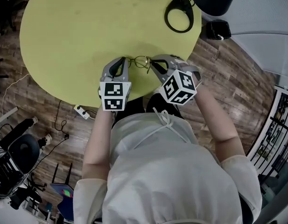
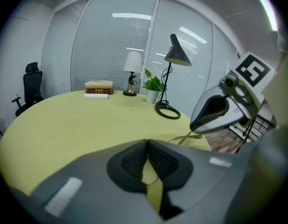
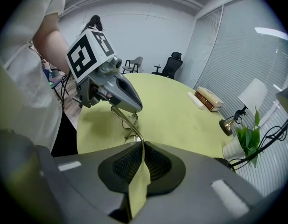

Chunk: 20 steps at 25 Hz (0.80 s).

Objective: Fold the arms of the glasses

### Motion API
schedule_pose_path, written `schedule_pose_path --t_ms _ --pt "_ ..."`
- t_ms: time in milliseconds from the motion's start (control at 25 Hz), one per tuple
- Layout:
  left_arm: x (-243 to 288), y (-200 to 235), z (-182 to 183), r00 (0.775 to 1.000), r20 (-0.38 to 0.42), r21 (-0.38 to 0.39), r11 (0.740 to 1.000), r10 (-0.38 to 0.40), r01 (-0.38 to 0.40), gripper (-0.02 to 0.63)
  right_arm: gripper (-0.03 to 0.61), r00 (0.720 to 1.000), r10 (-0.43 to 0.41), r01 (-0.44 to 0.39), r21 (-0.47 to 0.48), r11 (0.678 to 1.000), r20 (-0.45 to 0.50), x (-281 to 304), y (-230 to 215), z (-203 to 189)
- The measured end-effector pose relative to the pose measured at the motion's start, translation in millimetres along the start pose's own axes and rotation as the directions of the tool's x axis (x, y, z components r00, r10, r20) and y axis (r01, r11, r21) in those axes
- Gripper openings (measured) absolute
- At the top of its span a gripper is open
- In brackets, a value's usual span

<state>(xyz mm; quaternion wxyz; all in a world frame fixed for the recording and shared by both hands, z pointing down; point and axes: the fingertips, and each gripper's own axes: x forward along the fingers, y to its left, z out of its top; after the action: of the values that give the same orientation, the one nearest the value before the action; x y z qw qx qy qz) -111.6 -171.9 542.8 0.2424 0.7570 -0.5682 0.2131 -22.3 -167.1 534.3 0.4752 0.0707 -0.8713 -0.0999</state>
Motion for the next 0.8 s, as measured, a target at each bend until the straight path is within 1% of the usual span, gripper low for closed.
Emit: schedule_pose_path --t_ms 320,560,800 --pt "15 -6 -14 0.999 -0.033 -0.001 1.000 -0.006 0.006 0.006 0.015 1.000 0.011 -0.011 0.017 1.000 0.009 1 1 1" --pt "21 -7 -25 0.998 -0.068 0.009 1.000 -0.011 0.012 0.006 0.015 1.000 0.023 -0.023 0.002 1.000 0.014 -1 3 3" --pt "24 -5 -26 0.997 -0.073 0.006 1.000 -0.008 0.008 0.006 0.015 0.999 0.032 -0.032 0.001 0.999 0.016 0 3 3"
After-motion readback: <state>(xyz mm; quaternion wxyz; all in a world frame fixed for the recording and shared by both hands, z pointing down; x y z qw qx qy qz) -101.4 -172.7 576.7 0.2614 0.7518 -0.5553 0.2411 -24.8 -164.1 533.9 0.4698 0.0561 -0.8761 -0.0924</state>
